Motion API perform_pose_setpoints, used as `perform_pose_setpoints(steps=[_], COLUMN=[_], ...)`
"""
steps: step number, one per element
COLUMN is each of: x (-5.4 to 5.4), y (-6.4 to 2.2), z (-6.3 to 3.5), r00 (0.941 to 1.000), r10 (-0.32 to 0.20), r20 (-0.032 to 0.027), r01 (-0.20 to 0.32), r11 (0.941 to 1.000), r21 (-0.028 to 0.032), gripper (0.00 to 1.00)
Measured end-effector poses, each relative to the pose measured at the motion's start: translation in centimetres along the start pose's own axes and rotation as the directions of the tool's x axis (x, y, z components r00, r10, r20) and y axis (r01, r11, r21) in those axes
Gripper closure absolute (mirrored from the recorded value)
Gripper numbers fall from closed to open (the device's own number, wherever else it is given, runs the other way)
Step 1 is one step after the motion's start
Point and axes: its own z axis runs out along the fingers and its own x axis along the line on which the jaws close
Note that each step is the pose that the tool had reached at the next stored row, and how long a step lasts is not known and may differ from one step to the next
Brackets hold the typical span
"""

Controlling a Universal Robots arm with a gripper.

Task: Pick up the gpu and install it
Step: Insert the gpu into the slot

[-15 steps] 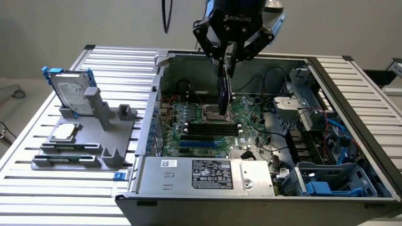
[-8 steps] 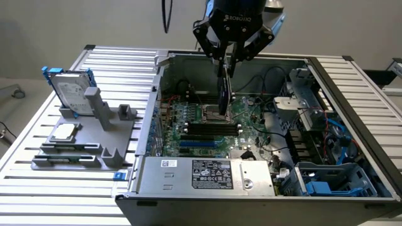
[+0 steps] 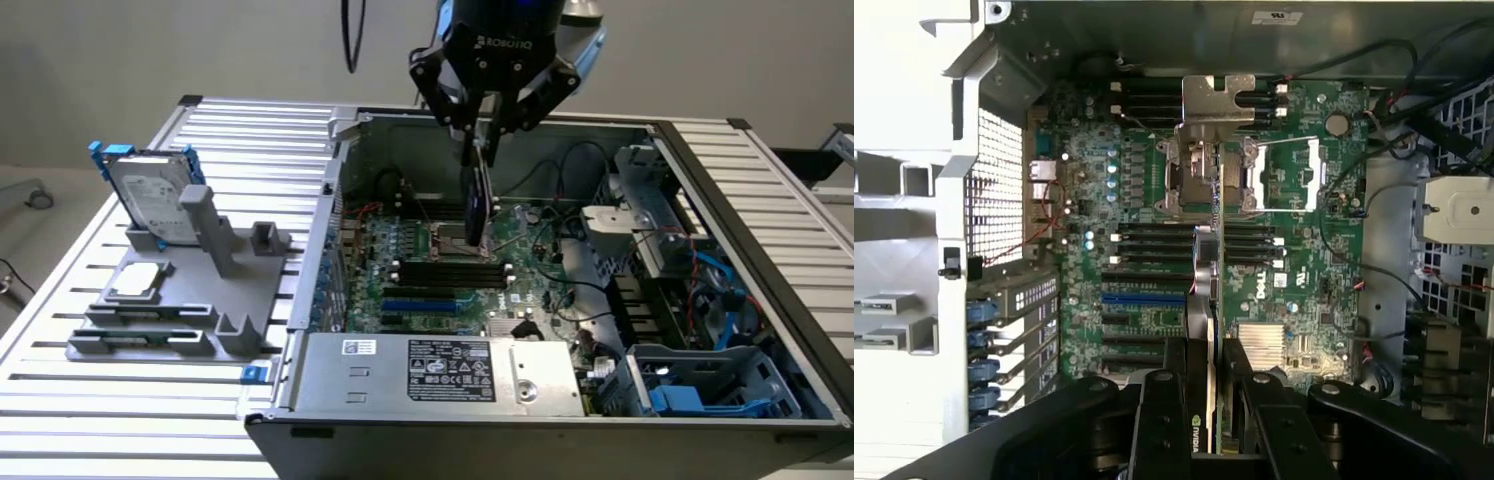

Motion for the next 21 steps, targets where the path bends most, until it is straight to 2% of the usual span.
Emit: perform_pose_setpoints(steps=[5, 10, 12, 16, 18, 21], x=[0.0, -0.02, -0.02, 0.06, 0.07, 0.08], y=[-0.01, -0.03, -0.03, -0.03, -0.04, -0.03], z=[0.48, 0.89, 0.97, 0.97, 0.97, 0.97], r00=[0.9959, 0.9835, 0.9763, 0.9614, 0.951, 0.933], r10=[-0.091, -0.181, -0.216, -0.274, -0.309, -0.359], r20=[-0.003, -0.0063, -0.0085, -0.0165, -0.0191, -0.0216], r01=[0.091, 0.181, 0.216, 0.275, 0.309, 0.36], r11=[0.9959, 0.9835, 0.9763, 0.9611, 0.9505, 0.9324], r21=[0.0025, 0.0049, 0.0064, 0.0277, 0.032, 0.0334], gripper=[0.74, 0.74, 0.74, 0.74, 0.74, 0.74])
